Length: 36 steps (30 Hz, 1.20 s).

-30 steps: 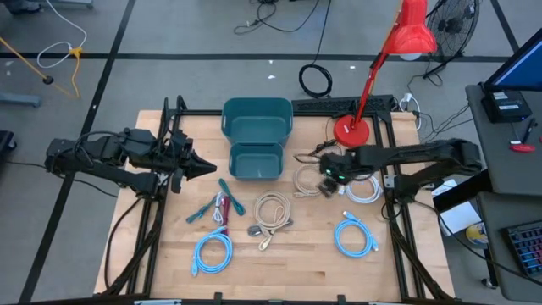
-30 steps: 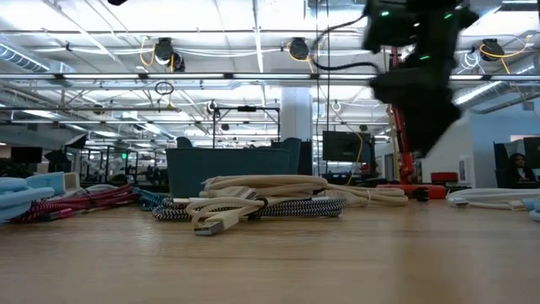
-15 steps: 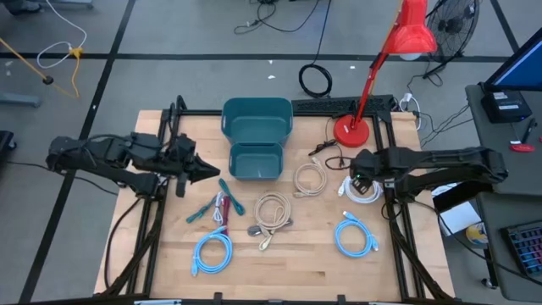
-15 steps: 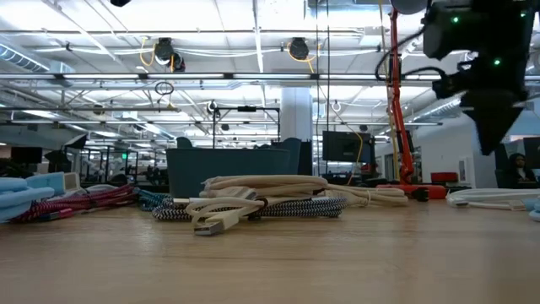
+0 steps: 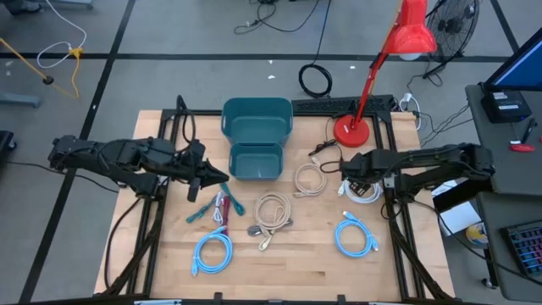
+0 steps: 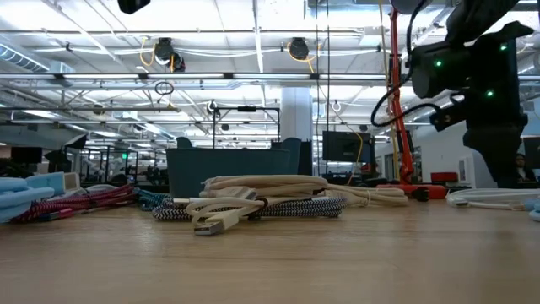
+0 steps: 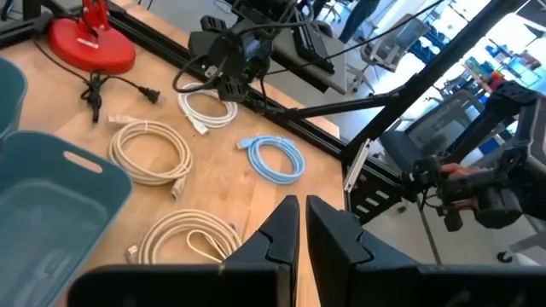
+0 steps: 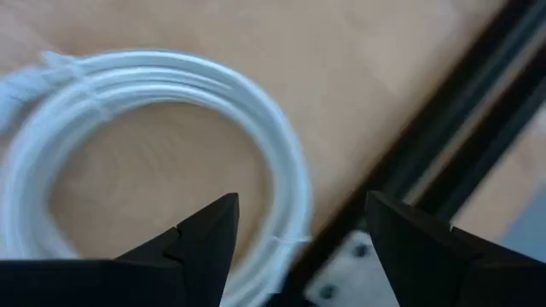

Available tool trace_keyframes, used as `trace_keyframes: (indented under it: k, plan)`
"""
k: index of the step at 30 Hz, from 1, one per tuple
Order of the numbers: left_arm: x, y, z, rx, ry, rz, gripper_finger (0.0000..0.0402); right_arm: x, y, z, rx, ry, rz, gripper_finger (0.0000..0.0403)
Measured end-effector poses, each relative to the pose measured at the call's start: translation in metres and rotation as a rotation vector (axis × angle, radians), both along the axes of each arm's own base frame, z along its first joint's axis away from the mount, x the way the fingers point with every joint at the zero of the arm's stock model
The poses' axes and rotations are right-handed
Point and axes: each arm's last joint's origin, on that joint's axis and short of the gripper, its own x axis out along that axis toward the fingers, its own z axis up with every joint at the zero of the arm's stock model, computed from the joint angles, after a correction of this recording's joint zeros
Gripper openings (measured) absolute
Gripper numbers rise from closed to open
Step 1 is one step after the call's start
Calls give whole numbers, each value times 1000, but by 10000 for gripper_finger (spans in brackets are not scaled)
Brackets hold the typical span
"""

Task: Pick & Place USB Port
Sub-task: Put the white HDMI cable into the top blue bin

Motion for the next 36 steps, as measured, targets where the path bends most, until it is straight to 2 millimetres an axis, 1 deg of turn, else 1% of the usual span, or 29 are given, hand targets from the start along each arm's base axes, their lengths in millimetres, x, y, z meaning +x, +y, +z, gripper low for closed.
trace_keyframes:
  k: [2, 5, 9, 14, 19, 23, 31, 36]
  plan:
    - [0, 0, 0, -3, -2, 1, 26, 5, 0, -7, 17, -3, -12, 251]
    - [0, 0, 2, -7, -18, 1, 26, 6, 0, -19, 24, 47, -31, 251]
    - [1, 0, 5, -14, -52, -9, 26, 9, -3, -29, -7, 100, -95, 251]
    - [1, -1, 5, -17, -56, -21, 26, 18, -5, -39, 0, 46, -164, 251]
    - [2, -2, 8, -28, -84, -43, 26, 23, -6, -50, 13, 72, -216, 236]
    - [2, -2, 11, -33, -115, -63, 26, 22, -7, -56, 54, 118, -245, 201]
    - [2, -2, 12, -19, -130, -75, 26, 24, -9, -58, 133, 95, -269, 90]
    - [2, -2, 12, -10, -131, -77, 26, 24, -8, -59, 147, 95, -284, 39]
